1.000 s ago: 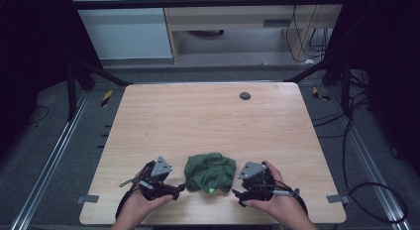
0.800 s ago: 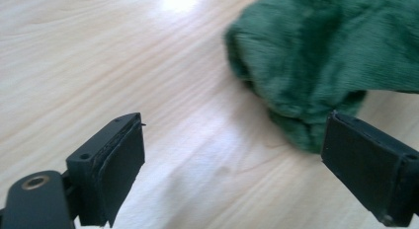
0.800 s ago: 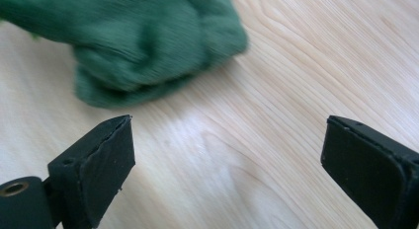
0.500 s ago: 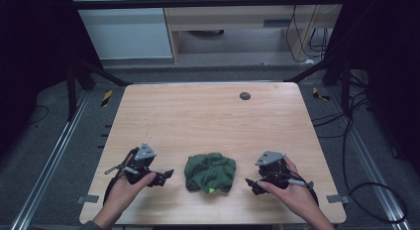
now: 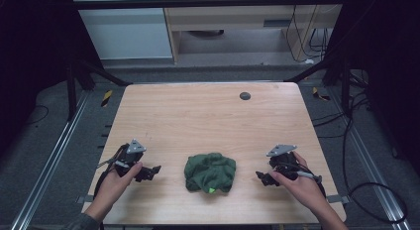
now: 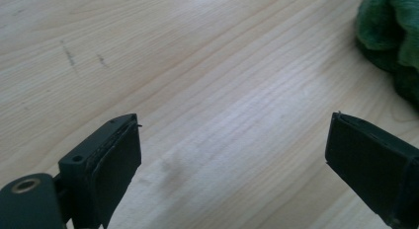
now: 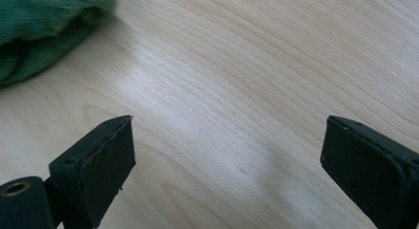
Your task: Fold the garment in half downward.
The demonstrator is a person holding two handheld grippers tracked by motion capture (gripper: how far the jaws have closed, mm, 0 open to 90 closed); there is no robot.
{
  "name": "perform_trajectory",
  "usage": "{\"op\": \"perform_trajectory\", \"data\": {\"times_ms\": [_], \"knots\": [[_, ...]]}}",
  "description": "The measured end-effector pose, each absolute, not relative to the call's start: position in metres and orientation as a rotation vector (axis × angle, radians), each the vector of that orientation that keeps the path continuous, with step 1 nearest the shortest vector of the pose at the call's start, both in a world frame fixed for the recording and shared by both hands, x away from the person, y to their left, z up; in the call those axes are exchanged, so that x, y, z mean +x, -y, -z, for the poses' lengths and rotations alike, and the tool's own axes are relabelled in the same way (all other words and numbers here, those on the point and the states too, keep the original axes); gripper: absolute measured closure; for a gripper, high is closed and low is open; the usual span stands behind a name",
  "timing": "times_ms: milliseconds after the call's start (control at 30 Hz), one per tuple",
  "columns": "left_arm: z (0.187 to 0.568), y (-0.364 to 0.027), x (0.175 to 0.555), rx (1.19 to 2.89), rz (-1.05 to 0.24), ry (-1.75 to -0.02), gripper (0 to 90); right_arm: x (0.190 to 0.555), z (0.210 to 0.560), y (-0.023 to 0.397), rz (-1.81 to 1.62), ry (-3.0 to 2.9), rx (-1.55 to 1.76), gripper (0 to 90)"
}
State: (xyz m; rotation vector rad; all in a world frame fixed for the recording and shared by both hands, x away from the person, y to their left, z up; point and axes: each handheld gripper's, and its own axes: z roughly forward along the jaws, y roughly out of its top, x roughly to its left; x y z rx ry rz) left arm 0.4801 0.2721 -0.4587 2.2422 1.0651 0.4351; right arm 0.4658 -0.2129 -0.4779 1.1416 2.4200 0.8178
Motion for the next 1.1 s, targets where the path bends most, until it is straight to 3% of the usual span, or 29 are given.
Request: {"op": "perform_trajectory", "data": {"times_ms": [500,1100], "knots": [[0.476,-0.301,0.512,2.199,-0.501,-1.174,6.6,0.494,0.494,0.233,-0.822,-2.303,1.309,6.8],[0.498,-0.307,0.532,2.148,-0.523,-1.237,6.5,0.523,0.500,0.230,-0.840,-2.220,1.376,6.2]]}}
